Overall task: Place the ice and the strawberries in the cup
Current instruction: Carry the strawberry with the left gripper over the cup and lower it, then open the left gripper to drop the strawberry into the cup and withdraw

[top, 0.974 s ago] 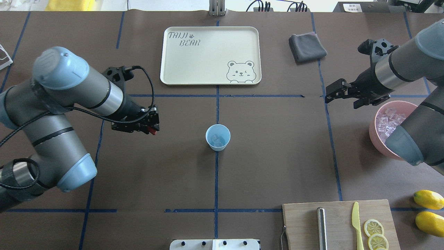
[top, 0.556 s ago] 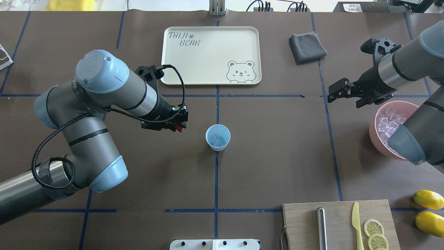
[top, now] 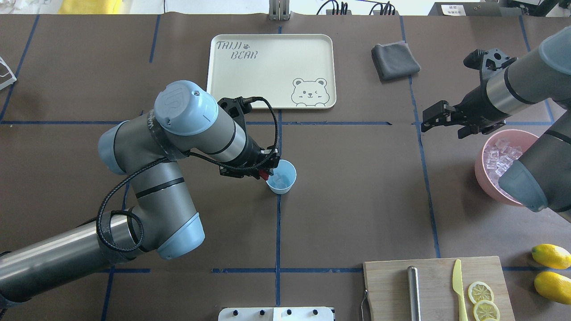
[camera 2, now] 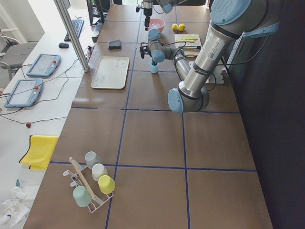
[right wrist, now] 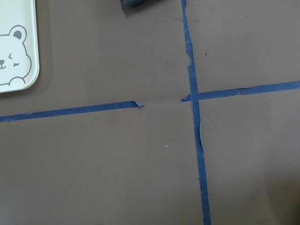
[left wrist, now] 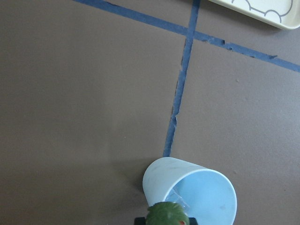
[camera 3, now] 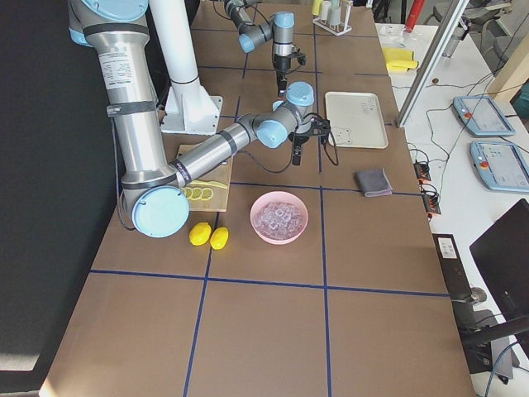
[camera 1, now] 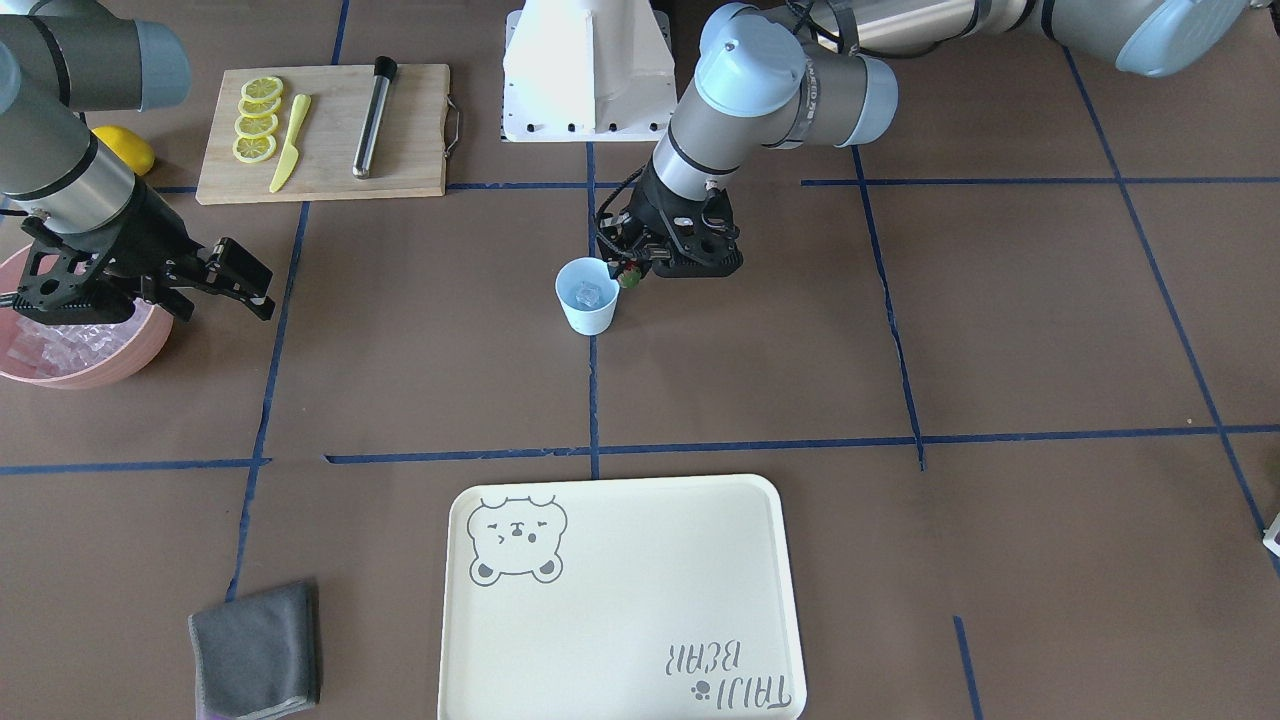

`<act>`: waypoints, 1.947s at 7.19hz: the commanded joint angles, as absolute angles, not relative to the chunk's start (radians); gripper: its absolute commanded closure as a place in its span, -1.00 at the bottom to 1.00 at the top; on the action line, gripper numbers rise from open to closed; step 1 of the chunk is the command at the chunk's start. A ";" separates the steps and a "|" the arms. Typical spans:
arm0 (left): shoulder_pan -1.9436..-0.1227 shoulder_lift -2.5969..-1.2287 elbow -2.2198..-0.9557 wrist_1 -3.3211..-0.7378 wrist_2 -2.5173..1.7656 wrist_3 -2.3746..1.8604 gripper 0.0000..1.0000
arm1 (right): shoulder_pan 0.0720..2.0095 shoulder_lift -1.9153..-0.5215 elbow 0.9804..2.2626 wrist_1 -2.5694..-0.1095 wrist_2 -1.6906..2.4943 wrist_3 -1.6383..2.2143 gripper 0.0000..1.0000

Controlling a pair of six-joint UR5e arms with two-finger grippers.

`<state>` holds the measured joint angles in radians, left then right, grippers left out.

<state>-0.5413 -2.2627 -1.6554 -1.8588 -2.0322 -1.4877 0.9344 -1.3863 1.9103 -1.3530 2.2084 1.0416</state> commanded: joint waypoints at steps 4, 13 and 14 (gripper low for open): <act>-0.535 -2.309 -1.586 -1.906 -2.031 -1.486 0.32 | 0.934 -1.387 1.911 -1.353 2.210 1.042 -0.99; -0.625 -2.097 -1.816 -1.713 -2.037 -1.308 -0.98 | 1.179 -1.503 1.857 -1.371 2.321 0.644 -0.99; -0.659 -2.070 -1.895 -1.560 -2.036 -1.154 -0.98 | 1.240 -1.506 1.794 -1.371 2.339 0.506 -0.99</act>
